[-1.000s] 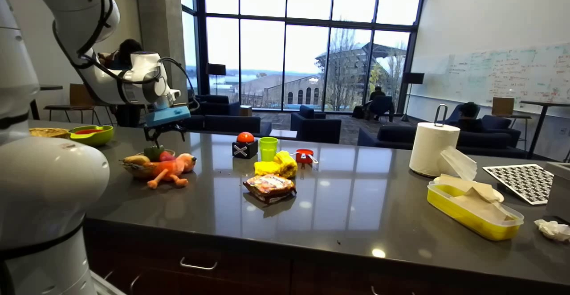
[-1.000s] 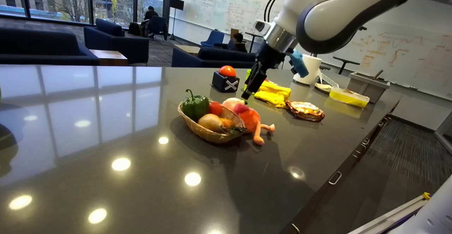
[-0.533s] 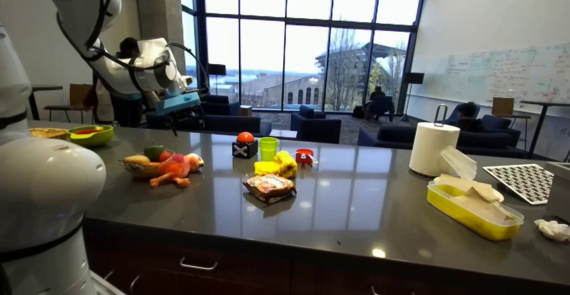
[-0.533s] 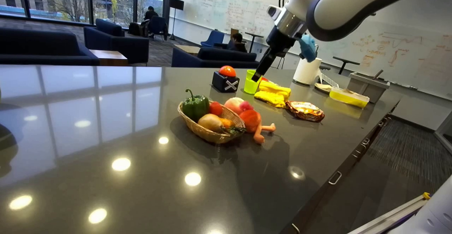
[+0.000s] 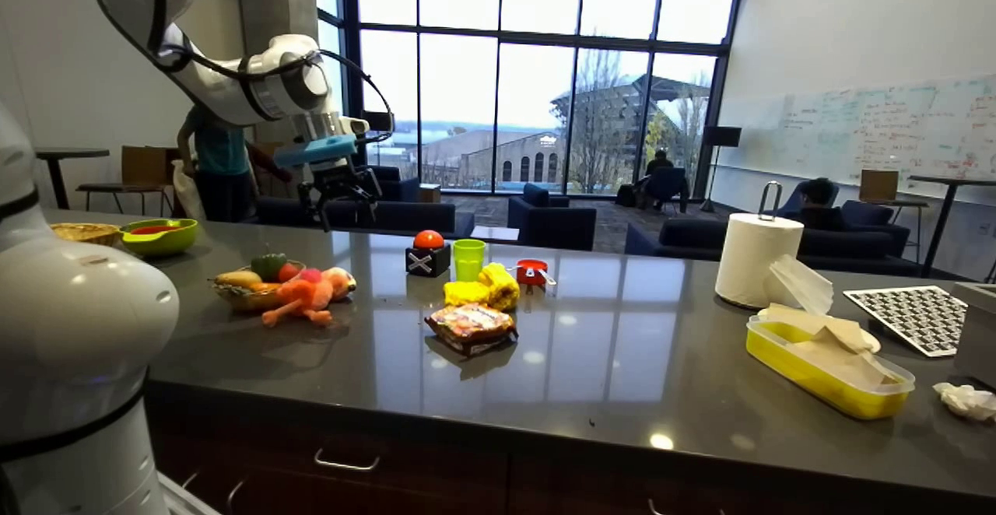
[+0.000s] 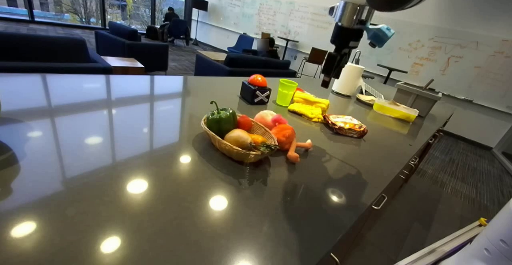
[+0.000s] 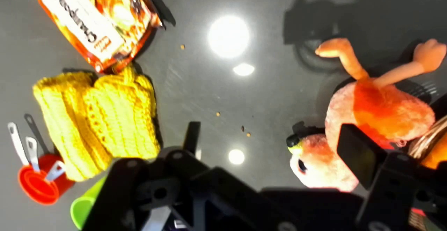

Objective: Move the orange plush toy to the left.

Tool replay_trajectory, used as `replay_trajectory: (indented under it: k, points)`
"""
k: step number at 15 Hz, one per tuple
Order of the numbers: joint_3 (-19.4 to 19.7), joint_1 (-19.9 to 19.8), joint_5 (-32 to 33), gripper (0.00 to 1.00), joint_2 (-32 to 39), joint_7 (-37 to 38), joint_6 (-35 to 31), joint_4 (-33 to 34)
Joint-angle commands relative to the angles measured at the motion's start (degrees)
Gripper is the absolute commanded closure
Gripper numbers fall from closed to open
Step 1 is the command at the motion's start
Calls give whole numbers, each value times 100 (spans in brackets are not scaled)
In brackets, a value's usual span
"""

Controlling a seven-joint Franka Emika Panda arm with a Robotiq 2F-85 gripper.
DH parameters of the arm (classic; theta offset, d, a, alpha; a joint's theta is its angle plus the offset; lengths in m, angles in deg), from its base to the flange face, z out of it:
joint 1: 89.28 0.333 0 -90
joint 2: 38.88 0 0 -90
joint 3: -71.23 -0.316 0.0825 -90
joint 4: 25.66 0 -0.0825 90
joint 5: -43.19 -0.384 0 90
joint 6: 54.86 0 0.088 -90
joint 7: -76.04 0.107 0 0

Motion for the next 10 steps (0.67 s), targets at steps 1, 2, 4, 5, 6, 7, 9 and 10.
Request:
replay_trajectory:
  k: [1,2,4,5,6,7,9,10]
  points:
    - [94,-63,-17,0,-187,185,1410,412]
    - [135,-90,-30,0,-203,201,1826,562]
    - [224,-156,-30,0,-185,321,2357,809]
    - [283,-222,-30,0,-158,432,2636,971]
    - [375,-271,-101,0,-124,426,2897,1120]
    - [285,-144,-9,0,-154,338,2467,844]
    - [377,-222,-21,0,-151,341,2735,1013]
    - [405,-235,-23,0,-151,341,2766,1035]
